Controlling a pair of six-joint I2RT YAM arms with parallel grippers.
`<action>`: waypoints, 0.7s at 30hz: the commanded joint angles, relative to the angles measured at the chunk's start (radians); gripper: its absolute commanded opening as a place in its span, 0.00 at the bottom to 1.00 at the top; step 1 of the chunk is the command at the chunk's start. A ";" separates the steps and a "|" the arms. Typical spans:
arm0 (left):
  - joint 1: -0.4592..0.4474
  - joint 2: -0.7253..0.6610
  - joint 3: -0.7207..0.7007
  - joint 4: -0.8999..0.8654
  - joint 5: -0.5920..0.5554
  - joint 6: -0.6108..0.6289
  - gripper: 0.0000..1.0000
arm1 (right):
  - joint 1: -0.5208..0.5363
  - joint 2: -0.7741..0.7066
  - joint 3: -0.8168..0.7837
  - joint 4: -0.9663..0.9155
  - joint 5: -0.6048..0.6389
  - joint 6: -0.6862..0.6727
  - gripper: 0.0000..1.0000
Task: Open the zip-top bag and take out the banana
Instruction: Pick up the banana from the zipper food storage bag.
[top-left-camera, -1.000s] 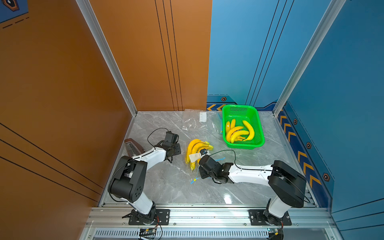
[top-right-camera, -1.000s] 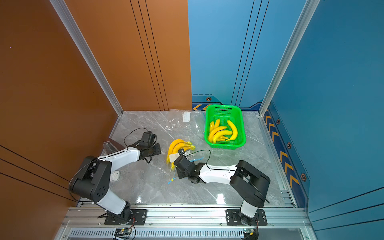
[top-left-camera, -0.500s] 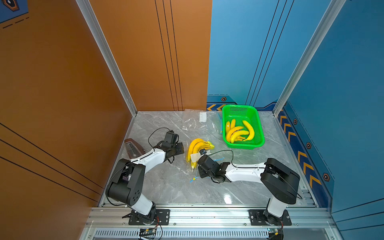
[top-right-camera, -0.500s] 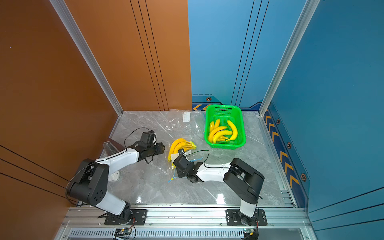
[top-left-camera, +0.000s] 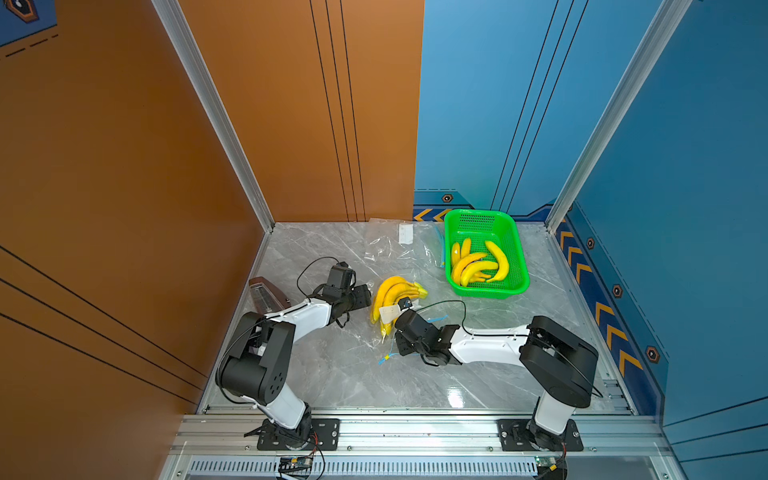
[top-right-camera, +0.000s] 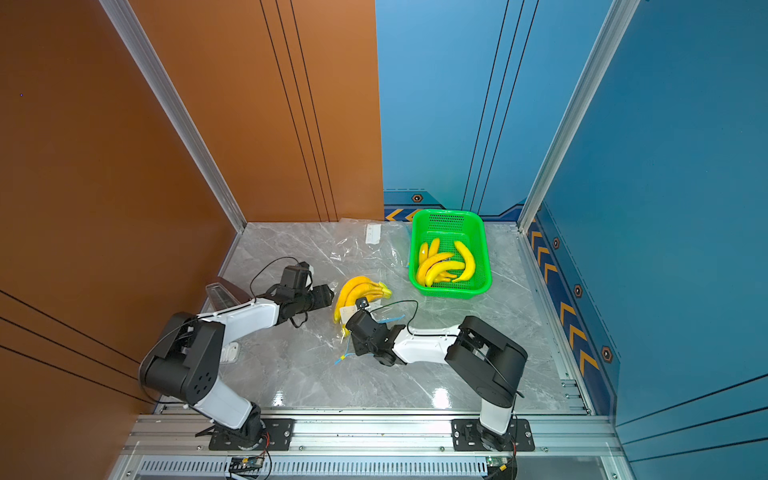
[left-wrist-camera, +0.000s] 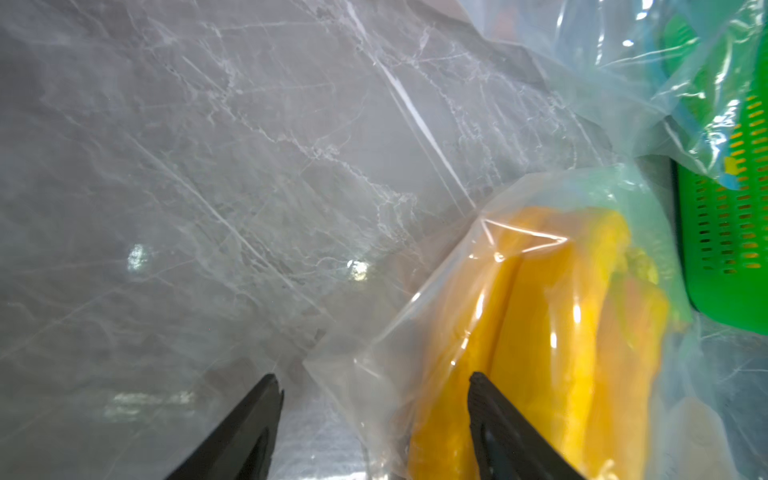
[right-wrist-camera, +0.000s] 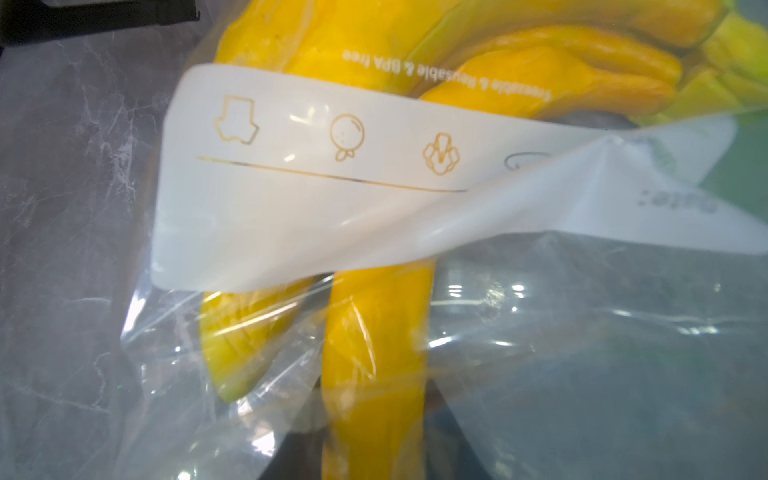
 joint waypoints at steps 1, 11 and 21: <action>0.009 0.055 0.059 0.013 0.043 0.013 0.71 | -0.001 0.011 0.003 0.017 0.001 0.013 0.22; -0.005 0.073 0.072 0.013 -0.005 0.024 0.08 | -0.012 -0.018 0.033 -0.046 0.006 0.082 0.23; -0.082 -0.039 -0.016 0.050 -0.189 0.101 0.00 | -0.085 -0.117 0.067 -0.194 -0.058 0.271 0.26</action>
